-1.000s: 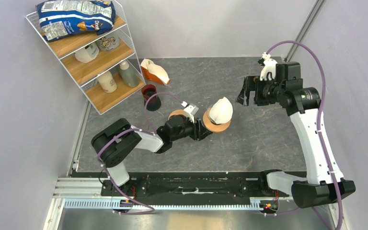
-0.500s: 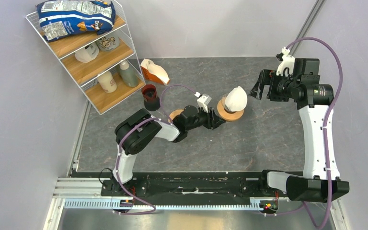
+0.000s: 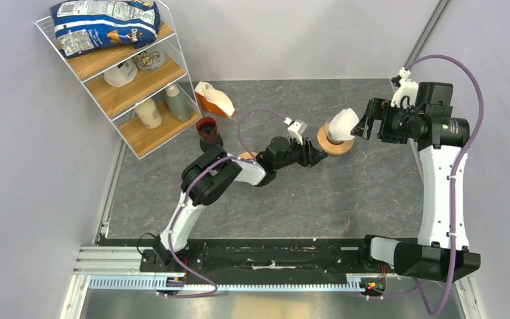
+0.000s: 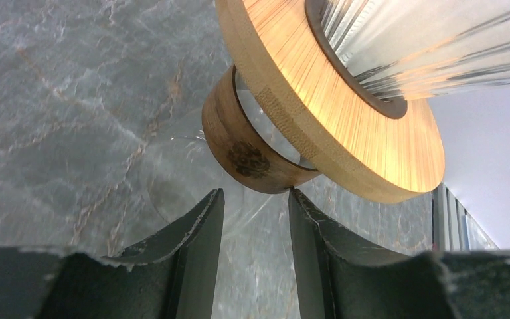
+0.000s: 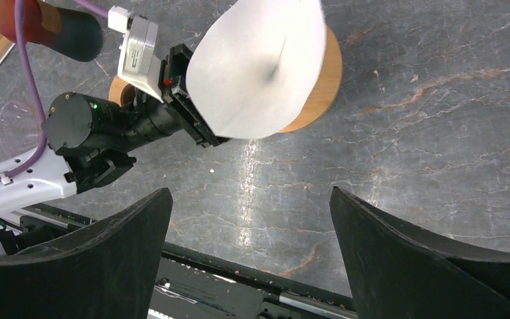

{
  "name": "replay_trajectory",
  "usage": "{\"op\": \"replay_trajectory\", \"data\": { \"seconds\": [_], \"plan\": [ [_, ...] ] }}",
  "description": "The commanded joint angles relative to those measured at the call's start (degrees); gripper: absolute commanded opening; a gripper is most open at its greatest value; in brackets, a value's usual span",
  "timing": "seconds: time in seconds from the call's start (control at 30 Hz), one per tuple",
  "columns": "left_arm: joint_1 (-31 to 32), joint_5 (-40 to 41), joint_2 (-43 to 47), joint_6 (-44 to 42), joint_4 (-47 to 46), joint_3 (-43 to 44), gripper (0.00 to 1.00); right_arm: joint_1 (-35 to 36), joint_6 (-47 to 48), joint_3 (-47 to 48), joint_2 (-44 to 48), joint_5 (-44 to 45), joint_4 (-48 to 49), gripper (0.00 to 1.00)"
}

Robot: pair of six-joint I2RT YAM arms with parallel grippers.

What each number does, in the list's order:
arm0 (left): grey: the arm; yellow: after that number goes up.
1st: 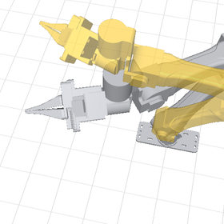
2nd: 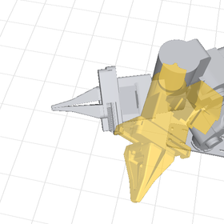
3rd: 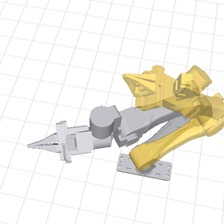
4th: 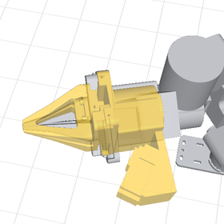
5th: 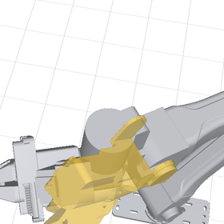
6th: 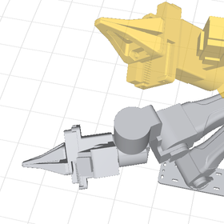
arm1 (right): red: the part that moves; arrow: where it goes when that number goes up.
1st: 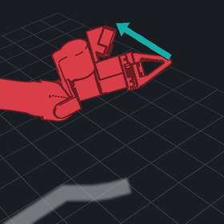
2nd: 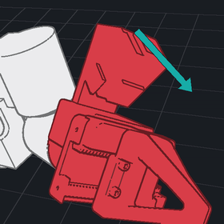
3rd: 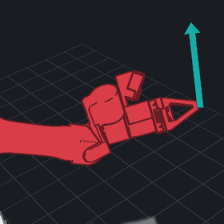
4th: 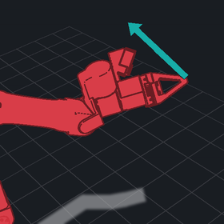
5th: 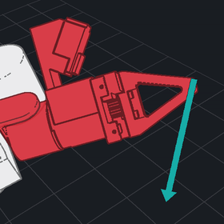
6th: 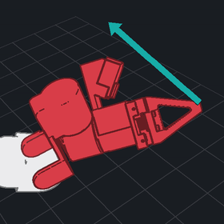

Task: Place the coffee filter in the dripper
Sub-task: Move the coffee server to the center of the board, then pick up the coffee server from the center of the board.

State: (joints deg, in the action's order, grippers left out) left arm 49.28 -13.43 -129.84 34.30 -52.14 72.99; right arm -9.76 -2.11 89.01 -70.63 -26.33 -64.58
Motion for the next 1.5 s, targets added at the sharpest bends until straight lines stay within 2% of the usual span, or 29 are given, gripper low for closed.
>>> {"op": "replay_trajectory", "data": {
  "seconds": [0.0,0.1,0.2,0.43,0.53,0.63,0.77,0.87,0.97,1.03,1.2,1.3,1.47],
  "plan": [
    [0.03,1.62,-3.92,1.77,0.8,7.71,0.48,-0.95,1.61,1.84,0.15,-2.3,-1.23,0.97],
    [-0.27,1.53,-5.06,1.87,1.79,9.71,0.49,-1.13,1.64,2.25,0.14,-2.78,-1.33,0.97],
    [-0.66,2.34,-2.95,2.02,2.26,7.7,0.52,-1.16,3.51,2.82,-0.18,-4.43,-1.1,0.97],
    [-1.99,0.83,9.42,0.82,2.06,-7.62,0.63,-1.18,4.14,3.03,0.16,-9.81,0.78,0.97],
    [-2.29,-1.61,18.56,-1.03,3.62,-14.49,0.66,-1.09,4.06,2.4,0.67,-12.5,2.63,0.97],
    [-3.01,-2.66,30.37,-7.85,16.11,-17.05,0.68,-0.35,3.32,1.96,0.62,-14.7,4.97,0.97],
    [-7.42,-5.57,47.7,-16.83,40.43,-17.69,0.7,3.83,3.96,1.87,0.23,-15.02,7.38,0.97],
    [-16.8,-10.78,57.3,-20.49,58.75,-15.74,0.71,8.35,4.86,2.21,-0.83,-13.72,8.45,0.97],
    [-26.19,-13.53,62.53,-27.89,74.86,-10.36,0.73,14.86,5.6,2.31,-2.9,-11.04,9.22,0.97],
    [-31.0,-13.9,64.01,-30.6,83.71,-7.17,0.73,18.67,5.9,2.22,-4.49,-9.27,10.11,0.97],
    [-41.51,-14.37,64.12,-33.45,92.79,-3.42,0.76,27.93,8.78,4.64,-10.21,-3.77,9.66,0.95],
    [-43.88,-8.3,60.61,-34.14,94.78,-1.1,0.77,32.0,10.77,7.21,-13.83,-1.89,8.52,0.95],
    [-45.11,-0.16,53.12,-33.22,91.08,1.17,0.69,34.73,10.82,9.91,-17.15,1.05,7.62,0.94]
  ]
}}
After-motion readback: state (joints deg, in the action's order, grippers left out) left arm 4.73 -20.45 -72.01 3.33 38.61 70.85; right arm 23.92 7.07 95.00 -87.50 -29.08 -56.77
